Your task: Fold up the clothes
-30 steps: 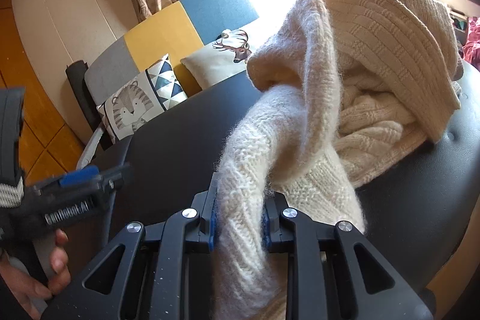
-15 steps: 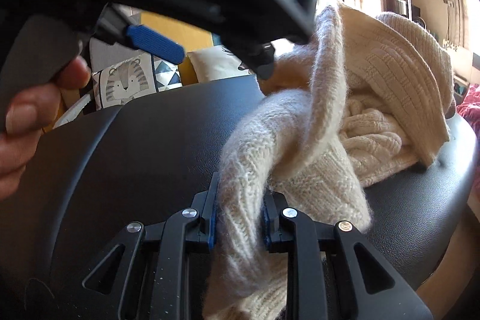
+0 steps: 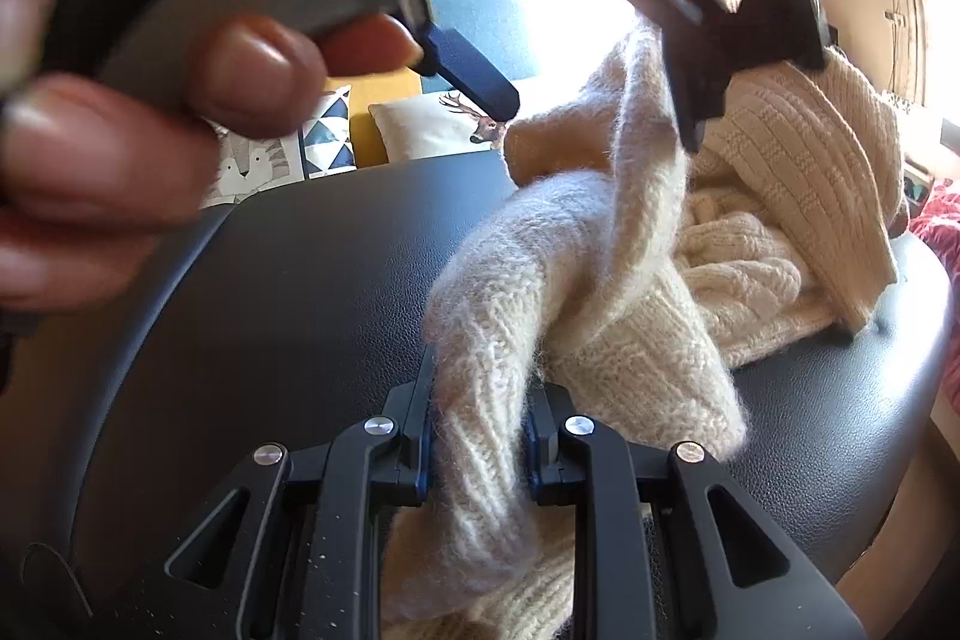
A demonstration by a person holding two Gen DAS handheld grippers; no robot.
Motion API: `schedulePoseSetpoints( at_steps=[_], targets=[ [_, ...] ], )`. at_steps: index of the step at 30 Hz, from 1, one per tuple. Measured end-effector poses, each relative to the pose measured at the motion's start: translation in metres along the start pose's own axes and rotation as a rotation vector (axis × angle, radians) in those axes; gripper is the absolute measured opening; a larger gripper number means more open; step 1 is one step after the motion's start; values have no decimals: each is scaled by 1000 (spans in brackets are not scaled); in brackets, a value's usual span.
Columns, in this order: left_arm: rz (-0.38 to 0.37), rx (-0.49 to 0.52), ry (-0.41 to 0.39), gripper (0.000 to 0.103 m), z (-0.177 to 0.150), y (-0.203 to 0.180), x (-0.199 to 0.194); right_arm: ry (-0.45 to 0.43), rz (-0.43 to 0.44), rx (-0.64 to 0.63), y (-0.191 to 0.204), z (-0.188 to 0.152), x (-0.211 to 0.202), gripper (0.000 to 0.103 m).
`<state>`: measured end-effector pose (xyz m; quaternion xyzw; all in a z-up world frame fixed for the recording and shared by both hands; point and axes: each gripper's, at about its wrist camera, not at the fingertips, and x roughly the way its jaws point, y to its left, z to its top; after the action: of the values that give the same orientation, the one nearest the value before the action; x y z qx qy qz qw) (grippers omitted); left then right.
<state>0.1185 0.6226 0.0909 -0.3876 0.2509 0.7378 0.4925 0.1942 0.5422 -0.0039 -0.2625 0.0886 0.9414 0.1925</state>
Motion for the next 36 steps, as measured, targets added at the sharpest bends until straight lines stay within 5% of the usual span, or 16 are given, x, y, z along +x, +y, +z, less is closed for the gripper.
schedulePoseSetpoints(
  at_steps=[2,4,17,24,36],
  targets=[
    [1,2,12,58,0,3,8,-4,-8,-8,4,-2,-2,23],
    [-36,-6,37,10,-1,4,16,-5,-13,-4,4,-2,-2,23],
    [53,-148,-56,7,-58,54,-16,31,91,137,0,6,-16,23],
    [65,-321,-90,7,-108,105,-44,79,186,105,35,18,-22,19],
    [105,-508,-163,7,-179,156,-90,138,231,82,79,42,-26,17]
  ],
)
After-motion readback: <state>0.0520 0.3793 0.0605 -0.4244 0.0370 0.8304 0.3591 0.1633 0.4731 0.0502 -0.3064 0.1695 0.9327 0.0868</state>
